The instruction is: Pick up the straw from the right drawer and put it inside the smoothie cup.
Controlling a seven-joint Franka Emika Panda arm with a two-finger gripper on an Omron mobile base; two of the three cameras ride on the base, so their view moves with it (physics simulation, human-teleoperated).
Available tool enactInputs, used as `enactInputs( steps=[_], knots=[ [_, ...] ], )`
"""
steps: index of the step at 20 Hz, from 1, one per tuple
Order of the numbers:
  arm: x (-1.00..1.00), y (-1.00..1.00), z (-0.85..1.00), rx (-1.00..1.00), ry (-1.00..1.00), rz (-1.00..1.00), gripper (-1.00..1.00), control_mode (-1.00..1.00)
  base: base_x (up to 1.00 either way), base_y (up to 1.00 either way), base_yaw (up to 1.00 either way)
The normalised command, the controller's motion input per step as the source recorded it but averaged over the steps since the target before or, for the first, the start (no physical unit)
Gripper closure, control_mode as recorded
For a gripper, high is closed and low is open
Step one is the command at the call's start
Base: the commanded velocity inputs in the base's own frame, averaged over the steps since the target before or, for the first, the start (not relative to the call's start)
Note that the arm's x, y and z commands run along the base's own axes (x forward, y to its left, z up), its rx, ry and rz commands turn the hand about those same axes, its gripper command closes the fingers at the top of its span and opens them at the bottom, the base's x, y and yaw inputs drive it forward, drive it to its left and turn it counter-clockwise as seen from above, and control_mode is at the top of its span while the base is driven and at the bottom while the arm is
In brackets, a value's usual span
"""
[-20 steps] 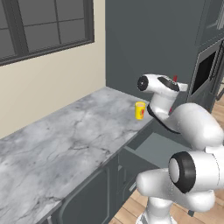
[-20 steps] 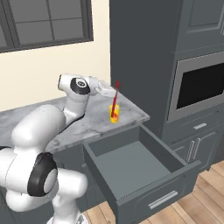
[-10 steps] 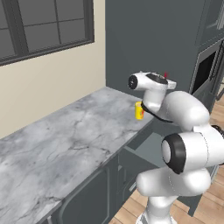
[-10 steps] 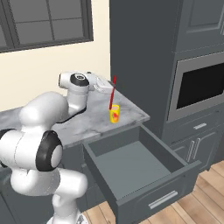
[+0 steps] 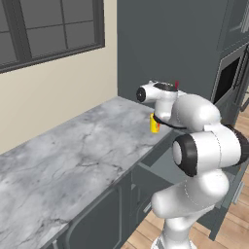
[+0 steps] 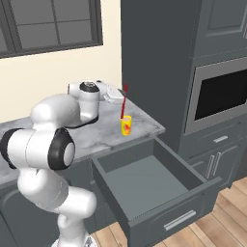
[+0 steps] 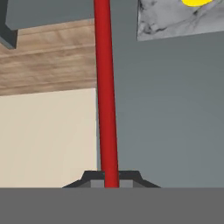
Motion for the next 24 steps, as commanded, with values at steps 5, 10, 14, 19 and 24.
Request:
enactInputs(
  steps=[5, 10, 14, 19, 24],
  knots=[
    [0.56, 0.11, -0.18, 0.00, 0.00, 0.00, 1.00, -1.00, 0.00, 0.00, 0.00],
    [0.52, 0.11, -0.23, 0.00, 0.00, 0.00, 1.00, -1.00, 0.00, 0.00, 0.00],
    [0.36, 0.01, -0.31, 0.00, 0.00, 0.00, 1.00, -1.00, 0.00, 0.00, 0.00],
    [0.36, 0.00, -0.29, 0.00, 0.00, 0.00, 1.00, -1.00, 0.00, 0.00, 0.00],
    [0.39, 0.00, -0.24, 0.00, 0.00, 0.00, 1.00, -1.00, 0.00, 0.00, 0.00]
  ],
)
